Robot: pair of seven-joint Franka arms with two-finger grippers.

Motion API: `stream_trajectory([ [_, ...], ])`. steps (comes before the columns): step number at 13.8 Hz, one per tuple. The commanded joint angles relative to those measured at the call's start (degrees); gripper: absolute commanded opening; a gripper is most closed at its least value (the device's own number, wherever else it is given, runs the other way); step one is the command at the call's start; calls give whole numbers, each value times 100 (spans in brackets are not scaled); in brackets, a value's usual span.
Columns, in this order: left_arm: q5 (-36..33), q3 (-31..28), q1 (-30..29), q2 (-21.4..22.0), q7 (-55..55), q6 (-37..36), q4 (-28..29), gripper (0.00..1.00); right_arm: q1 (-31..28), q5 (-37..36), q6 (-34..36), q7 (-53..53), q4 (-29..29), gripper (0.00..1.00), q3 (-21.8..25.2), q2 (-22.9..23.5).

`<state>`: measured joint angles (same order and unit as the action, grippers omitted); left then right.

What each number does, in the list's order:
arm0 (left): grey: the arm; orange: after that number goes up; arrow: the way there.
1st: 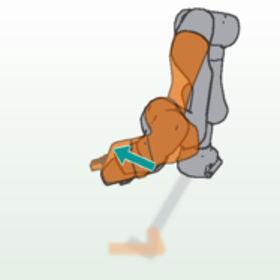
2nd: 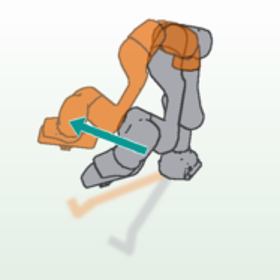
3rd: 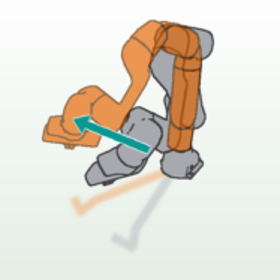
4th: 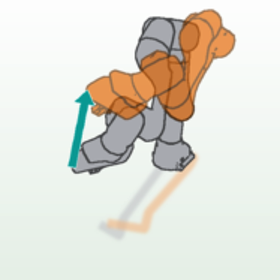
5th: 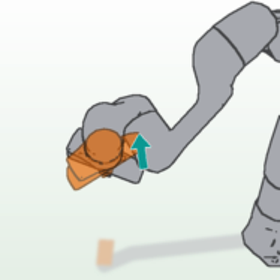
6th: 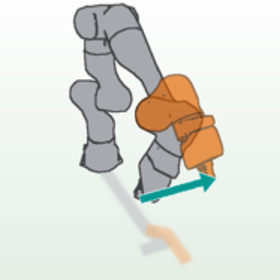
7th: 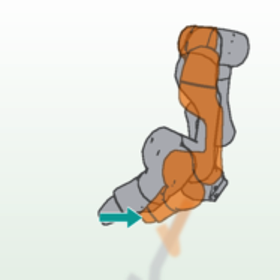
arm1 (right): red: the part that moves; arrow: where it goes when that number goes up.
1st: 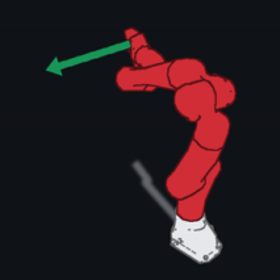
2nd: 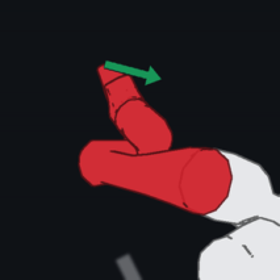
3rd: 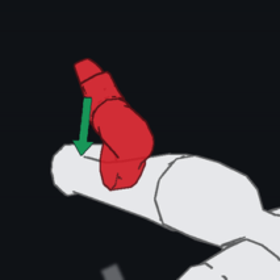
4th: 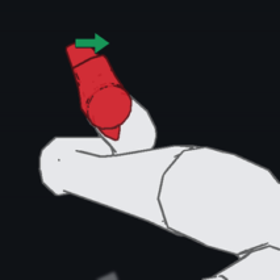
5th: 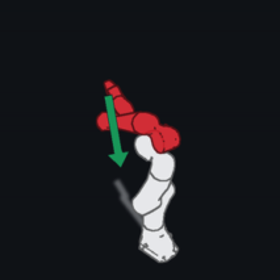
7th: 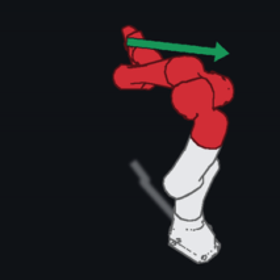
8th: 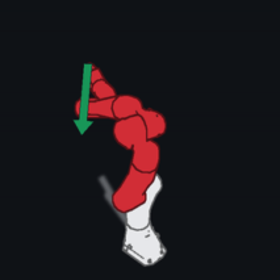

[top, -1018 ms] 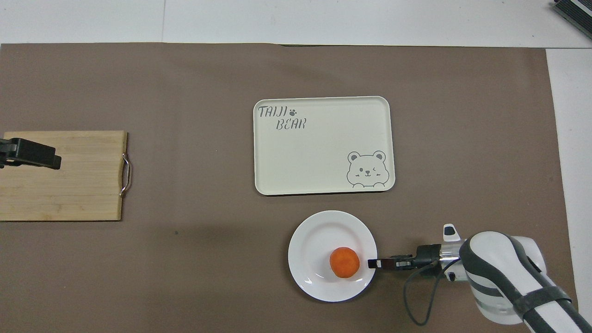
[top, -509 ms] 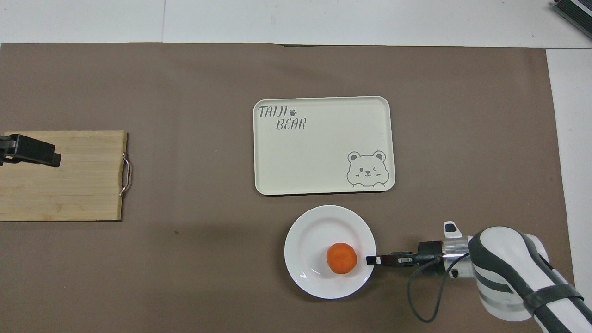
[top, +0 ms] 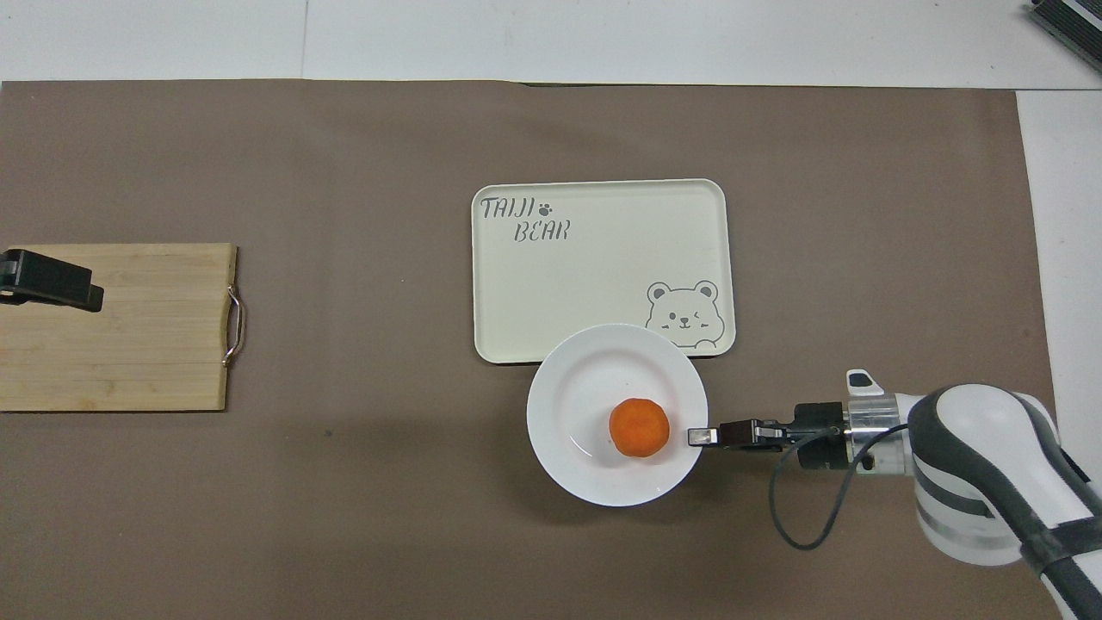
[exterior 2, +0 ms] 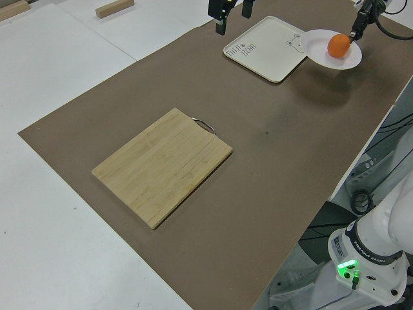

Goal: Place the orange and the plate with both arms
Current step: 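Slide the plate with the right gripper onto the bear tray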

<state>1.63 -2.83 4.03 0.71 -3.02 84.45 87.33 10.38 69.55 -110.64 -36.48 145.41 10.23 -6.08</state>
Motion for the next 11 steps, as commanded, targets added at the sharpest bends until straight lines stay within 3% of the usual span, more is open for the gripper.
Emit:
stream_trajectory([
  [1, -31, -16, 1, -45, 65, -148, -128, 100, -10, 76, 148, 307, -590, 0, -13, 386],
  [7, -31, -16, 10, -54, 56, -148, -128, 100, -123, -29, 456, 1301, -2505, 0, -13, 1634],
  [11, -31, -16, 10, -54, 56, -148, -128, 100, -133, 408, 421, 1434, -3596, 0, -21, 2627],
])
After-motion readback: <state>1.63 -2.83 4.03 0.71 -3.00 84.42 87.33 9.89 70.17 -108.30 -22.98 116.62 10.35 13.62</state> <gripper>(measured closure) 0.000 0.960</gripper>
